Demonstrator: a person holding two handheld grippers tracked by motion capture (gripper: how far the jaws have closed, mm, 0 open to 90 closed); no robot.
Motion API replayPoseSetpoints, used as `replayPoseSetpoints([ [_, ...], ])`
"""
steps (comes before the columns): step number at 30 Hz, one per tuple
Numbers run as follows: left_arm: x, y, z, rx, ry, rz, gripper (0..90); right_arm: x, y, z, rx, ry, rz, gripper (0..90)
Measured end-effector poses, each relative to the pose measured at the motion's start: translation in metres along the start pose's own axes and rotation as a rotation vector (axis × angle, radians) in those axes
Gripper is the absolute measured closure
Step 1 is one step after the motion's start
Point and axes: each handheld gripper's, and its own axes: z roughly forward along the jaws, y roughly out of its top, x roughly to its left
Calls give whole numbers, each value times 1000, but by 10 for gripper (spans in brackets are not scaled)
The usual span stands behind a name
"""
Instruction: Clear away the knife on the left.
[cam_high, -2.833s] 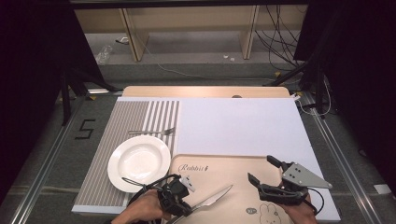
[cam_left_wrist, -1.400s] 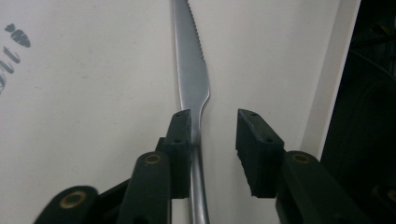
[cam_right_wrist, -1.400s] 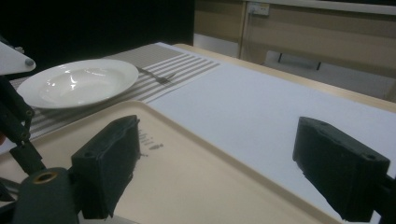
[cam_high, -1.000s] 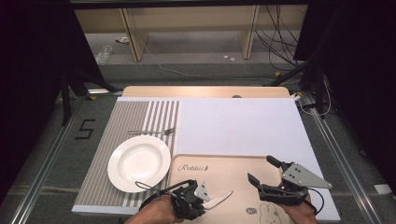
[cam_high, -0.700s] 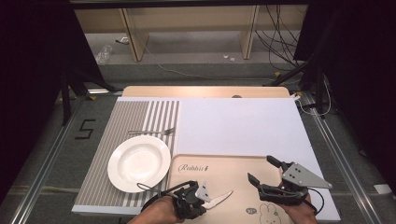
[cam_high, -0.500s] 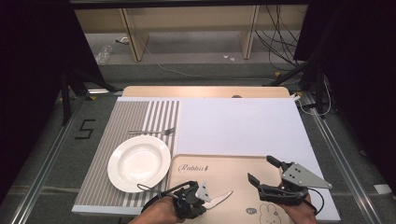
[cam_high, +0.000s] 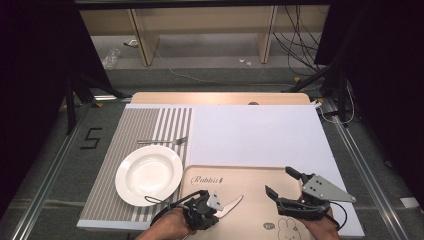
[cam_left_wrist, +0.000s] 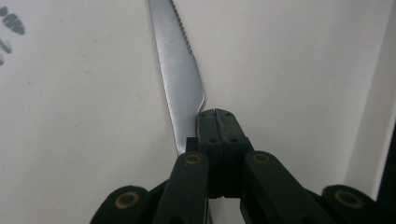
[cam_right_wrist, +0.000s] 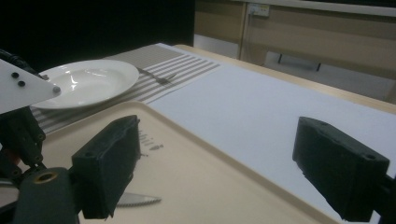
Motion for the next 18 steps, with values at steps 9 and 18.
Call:
replayPoseSetpoints([
  [9,7,-3,-1,-11,18,-34,893,1,0,0,2,3,-4,158],
  [18,17,-7,-3,-21,35,-57,894,2,0,1,4,6,-8,158],
])
